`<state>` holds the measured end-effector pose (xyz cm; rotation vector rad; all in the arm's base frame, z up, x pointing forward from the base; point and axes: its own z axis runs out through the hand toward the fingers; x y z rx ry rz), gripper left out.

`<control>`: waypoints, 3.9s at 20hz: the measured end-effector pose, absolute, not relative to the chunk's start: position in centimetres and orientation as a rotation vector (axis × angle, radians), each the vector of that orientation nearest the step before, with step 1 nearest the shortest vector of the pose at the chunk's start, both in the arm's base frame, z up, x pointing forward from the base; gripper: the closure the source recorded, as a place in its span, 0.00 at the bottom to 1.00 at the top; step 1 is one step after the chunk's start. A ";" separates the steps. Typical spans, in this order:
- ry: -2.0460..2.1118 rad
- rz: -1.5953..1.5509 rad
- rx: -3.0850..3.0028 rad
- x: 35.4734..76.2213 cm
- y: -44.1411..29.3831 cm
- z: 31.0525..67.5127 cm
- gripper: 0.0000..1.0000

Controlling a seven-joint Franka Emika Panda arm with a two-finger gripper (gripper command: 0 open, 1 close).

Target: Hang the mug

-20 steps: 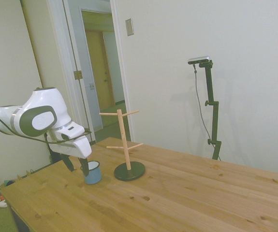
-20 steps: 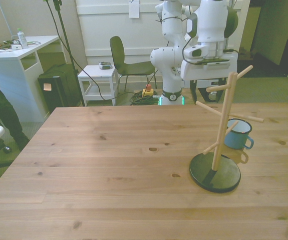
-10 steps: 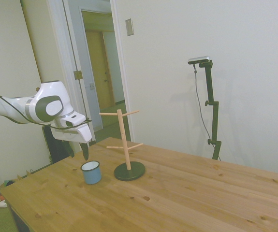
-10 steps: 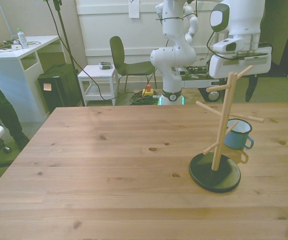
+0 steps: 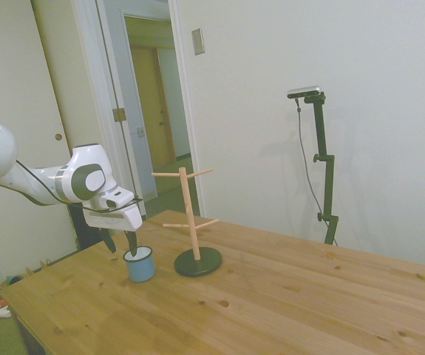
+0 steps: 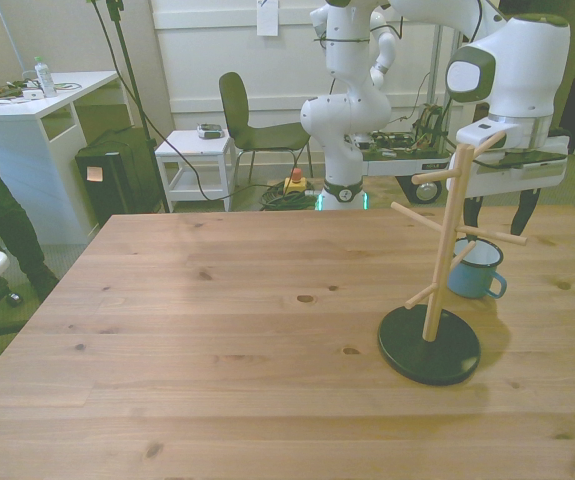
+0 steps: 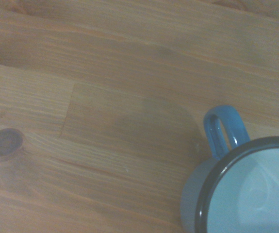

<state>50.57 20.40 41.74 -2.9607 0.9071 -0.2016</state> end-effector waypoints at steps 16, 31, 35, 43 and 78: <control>0.890 -0.187 -2.986 52.3 23.0 38.6 1.00; 0.900 -0.214 -2.983 52.4 21.9 37.8 1.00; 0.912 -0.229 -2.974 52.2 21.2 37.8 1.00; 0.914 -0.239 -2.973 51.5 20.7 38.0 1.00; 0.781 -0.488 -2.802 41.6 8.8 62.8 1.00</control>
